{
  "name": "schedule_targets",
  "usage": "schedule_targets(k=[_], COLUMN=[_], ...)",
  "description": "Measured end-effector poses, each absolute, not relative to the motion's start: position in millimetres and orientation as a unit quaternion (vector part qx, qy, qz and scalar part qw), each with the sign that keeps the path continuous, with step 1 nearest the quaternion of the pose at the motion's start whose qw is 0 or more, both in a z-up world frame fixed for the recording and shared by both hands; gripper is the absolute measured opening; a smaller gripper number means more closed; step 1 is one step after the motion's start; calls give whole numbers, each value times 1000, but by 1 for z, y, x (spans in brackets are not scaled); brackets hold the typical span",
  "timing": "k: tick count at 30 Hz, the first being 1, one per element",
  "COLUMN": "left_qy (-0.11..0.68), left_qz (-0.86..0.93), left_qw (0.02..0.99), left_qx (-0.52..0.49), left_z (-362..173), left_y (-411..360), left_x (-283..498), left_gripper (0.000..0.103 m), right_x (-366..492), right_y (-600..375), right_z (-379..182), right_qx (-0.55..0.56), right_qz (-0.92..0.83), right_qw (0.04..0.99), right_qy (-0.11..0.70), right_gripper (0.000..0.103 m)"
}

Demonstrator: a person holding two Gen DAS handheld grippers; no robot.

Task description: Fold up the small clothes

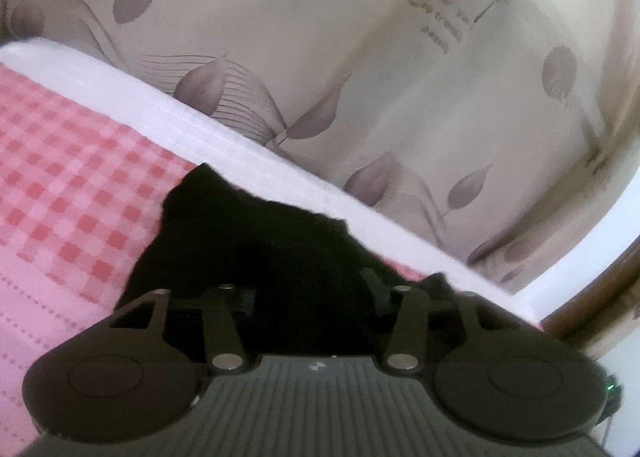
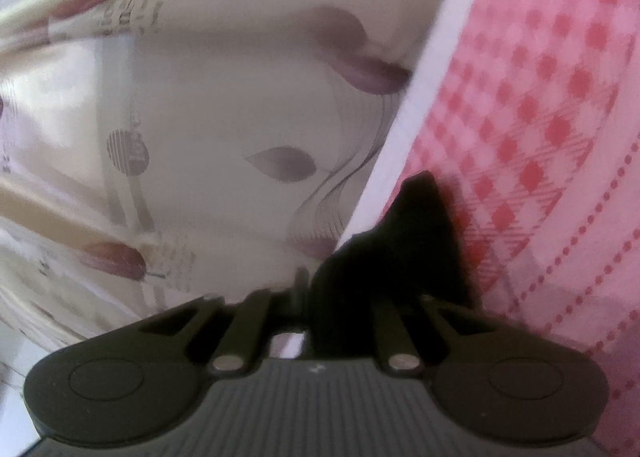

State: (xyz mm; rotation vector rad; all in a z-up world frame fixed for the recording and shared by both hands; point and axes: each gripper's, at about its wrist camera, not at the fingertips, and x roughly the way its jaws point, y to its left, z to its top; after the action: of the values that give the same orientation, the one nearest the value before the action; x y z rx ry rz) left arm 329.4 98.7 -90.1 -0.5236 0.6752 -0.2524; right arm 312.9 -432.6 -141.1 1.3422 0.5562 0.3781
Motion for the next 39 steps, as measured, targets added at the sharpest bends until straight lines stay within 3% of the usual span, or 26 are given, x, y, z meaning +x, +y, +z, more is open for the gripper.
schedule_targets(k=[2, 4, 6, 12, 18, 21, 24, 27, 31, 39], left_qy=[324, 316, 315, 327, 353, 357, 358, 341, 283, 283], left_qz=[-139, -153, -154, -144, -161, -152, -132, -101, -89, -90], left_qw=[893, 881, 864, 812, 838, 807, 767, 817, 845, 879], left_qx=[-279, -318, -362, -461, -383, -444, -515, -454, -445, -374], left_z=[-89, -90, -93, -103, -87, -96, -110, -93, -73, -67], left_y=[101, 105, 112, 131, 127, 141, 156, 156, 169, 171], left_x=[334, 338, 342, 352, 361, 363, 369, 370, 361, 321], left_gripper=[67, 80, 83, 90, 90, 91, 98, 98, 100, 100], right_x=[313, 312, 311, 307, 300, 298, 297, 296, 295, 293], right_y=[-435, -438, -440, -444, -450, -451, -451, -452, -459, -472], right_z=[-147, -157, -163, -166, -162, -163, -165, -166, -160, -149], right_qx=[636, 681, 705, 738, 748, 754, 754, 762, 766, 718], right_qz=[172, 177, 177, 170, 161, 151, 144, 148, 188, 128], right_qw=[713, 676, 657, 631, 625, 621, 622, 613, 601, 645], right_qy=[241, 219, 200, 167, 154, 154, 153, 149, 128, 229], right_gripper=[24, 52, 66, 71, 72, 73, 73, 73, 92, 94])
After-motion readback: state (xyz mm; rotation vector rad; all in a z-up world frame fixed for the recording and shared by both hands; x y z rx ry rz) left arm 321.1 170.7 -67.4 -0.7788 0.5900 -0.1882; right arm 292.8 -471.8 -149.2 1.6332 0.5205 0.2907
